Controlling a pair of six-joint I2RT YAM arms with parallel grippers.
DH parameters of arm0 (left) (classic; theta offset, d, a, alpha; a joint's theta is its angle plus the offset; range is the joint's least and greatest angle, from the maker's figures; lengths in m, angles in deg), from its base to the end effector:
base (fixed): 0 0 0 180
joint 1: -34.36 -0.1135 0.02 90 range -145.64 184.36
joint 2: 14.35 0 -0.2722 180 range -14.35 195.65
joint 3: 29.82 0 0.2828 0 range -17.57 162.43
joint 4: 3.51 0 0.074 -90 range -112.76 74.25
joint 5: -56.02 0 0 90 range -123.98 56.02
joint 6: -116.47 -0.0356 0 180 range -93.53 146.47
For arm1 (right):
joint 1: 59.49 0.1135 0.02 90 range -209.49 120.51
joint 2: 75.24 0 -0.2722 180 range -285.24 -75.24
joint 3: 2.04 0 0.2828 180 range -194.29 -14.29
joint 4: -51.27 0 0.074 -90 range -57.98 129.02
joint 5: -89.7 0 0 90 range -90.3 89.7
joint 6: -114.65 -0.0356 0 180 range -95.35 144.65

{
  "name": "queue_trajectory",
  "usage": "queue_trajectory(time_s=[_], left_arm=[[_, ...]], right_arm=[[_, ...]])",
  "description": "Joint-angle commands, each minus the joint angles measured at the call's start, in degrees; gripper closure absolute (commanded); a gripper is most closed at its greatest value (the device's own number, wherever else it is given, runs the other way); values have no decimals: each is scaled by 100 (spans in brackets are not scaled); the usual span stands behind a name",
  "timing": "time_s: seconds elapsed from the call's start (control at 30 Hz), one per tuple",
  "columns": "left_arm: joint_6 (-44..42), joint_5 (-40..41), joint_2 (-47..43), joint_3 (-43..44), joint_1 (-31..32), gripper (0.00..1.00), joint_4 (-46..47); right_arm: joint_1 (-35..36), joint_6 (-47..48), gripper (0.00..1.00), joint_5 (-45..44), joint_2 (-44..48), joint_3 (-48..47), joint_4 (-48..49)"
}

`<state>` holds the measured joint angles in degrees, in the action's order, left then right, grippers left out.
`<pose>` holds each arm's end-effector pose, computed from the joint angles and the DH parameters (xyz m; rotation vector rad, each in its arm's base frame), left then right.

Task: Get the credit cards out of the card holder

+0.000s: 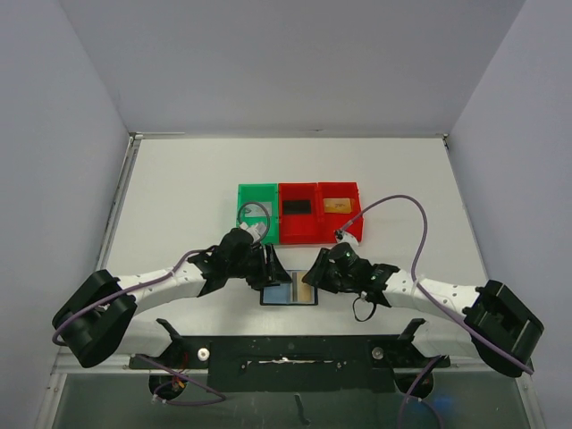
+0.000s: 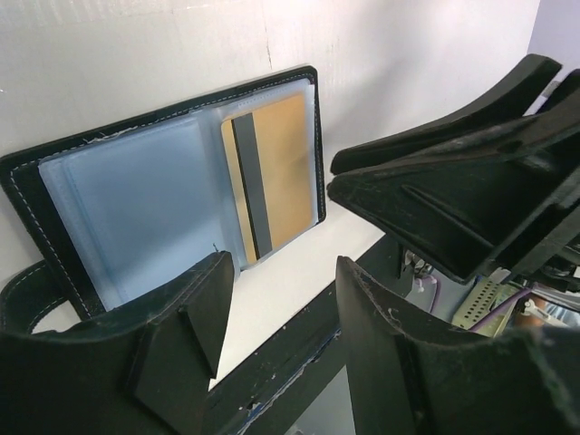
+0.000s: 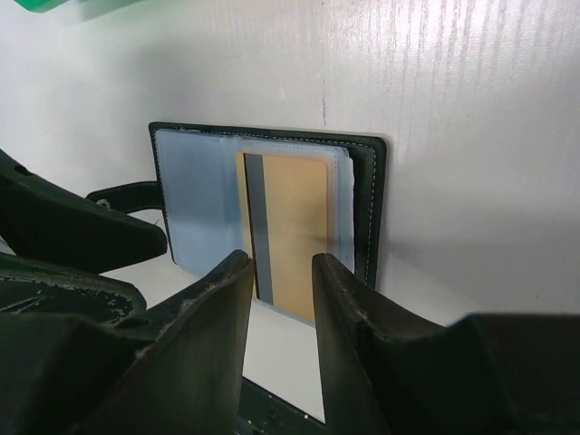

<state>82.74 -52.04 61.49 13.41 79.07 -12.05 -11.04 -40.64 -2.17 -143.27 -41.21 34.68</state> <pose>0.1861 -0.1998 0.1541 -0.0747 2.5897 -1.1667 0.1619 0.1809 0.1513 0.3917 2.5292 0.8551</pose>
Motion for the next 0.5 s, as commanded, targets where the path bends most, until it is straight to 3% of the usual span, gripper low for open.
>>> queue_trajectory(time_s=[0.0,0.47], left_arm=[[-2,4,-20,272,29,53,342],[210,31,354,215,53,53,792]], right_arm=[[42,-5,68,89,-296,-184,466],[33,-361,75,-254,-500,132,179]])
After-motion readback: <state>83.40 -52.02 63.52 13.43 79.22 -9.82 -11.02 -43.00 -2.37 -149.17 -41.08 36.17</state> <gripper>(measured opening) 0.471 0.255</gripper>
